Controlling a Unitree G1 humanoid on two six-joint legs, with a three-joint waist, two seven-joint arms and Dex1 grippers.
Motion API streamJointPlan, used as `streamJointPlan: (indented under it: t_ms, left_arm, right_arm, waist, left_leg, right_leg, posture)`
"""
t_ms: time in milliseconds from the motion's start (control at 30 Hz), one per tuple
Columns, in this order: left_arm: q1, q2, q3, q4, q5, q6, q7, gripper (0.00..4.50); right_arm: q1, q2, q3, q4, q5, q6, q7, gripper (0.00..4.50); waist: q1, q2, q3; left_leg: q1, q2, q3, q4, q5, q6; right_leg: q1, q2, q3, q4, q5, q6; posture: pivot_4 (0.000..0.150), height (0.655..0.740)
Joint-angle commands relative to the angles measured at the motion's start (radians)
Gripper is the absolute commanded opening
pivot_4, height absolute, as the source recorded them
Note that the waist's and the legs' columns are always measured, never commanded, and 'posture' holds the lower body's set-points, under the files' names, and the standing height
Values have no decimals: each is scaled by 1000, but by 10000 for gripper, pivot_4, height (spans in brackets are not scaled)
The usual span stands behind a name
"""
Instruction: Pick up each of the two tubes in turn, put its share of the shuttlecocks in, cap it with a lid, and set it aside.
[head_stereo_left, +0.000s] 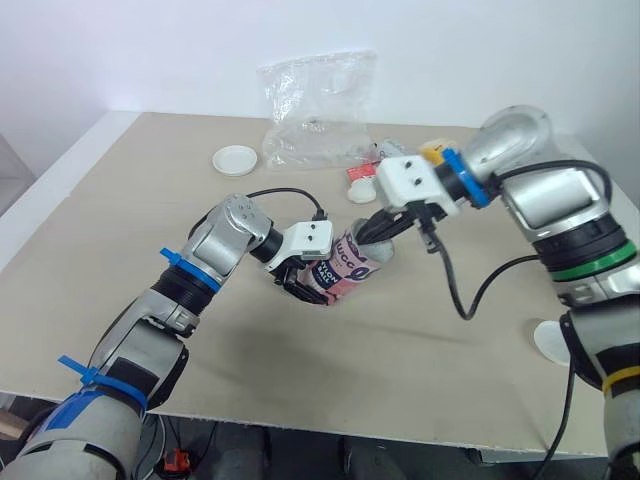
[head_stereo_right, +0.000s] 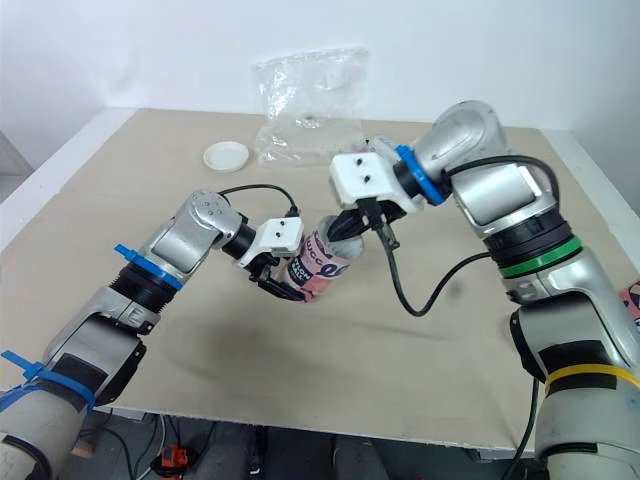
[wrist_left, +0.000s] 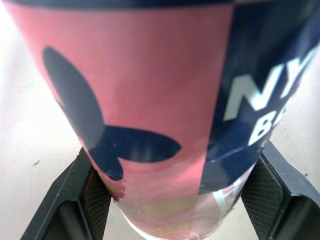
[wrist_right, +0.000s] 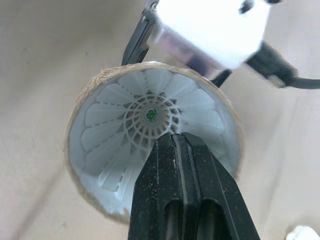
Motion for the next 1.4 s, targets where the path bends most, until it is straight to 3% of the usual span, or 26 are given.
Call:
streamJointPlan:
  t_ms: [33,233,600,833,1133,1233,1333,1400]
  left_arm:
    - [23,1,-6,16,4,-29,15,32348]
    - [72,-12,45,23,-30,-98,64,32348]
    - [273,-100,196,-25,-175,-272,193,32348]
    - [388,-177,179,-48,-183,-317,279,32348]
    - [422,-216,126,-80,-151,-313,333,32348]
    - [422,-218,109,-87,-146,-308,342,32348]
    - [416,-222,99,-86,-142,-304,351,32348]
    - [413,-223,95,-86,-141,-298,353,32348]
  right_arm:
    - [-7,-56,-138,-58,106,130,39,287]
    - [70,-138,-322,-107,210,289,-39,287]
    - [595,-167,-756,-464,401,585,-404,287]
    - [894,-236,-884,-519,377,608,-478,287]
    - [1076,-323,-971,-479,363,588,-458,287]
    - [1129,-370,-1001,-448,355,608,-427,9916]
    - [1202,-411,-1030,-431,344,620,-397,26745]
    - [1252,-430,-1057,-427,338,643,-383,34536]
  waist:
    - [0,0,0]
    - [2,0,0]
    - [16,-1,0]
    - [22,-1,0]
    - [21,-1,0]
    - [22,-1,0]
    - [21,-1,0]
    - [22,0,0]
  left_leg:
    - [0,0,0,0,0,0]
    - [0,-1,0,0,0,0]
    - [-1,-3,2,1,0,0]
    - [-1,-4,1,1,0,0]
    - [1,-4,2,3,0,0]
    - [1,-4,2,3,0,1]
    - [0,-4,2,2,0,1]
    - [0,-4,2,1,0,1]
  right_leg:
    - [0,0,0,0,0,0]
    - [0,-2,0,0,-1,-2]
    - [0,-6,-1,-1,2,2]
    - [2,-6,-1,-1,2,5]
    - [4,-6,-1,-4,1,4]
    - [5,-6,-1,-5,1,4]
    - [6,-6,-1,-8,1,4]
    - [6,-6,-1,-9,1,4]
  posture:
    - [1500,7400]
    - [1500,7400]
    - [1500,7400]
    - [1500,7400]
    - [1500,7400]
    - [1500,7400]
    - [1500,7400]
    - [1500,7400]
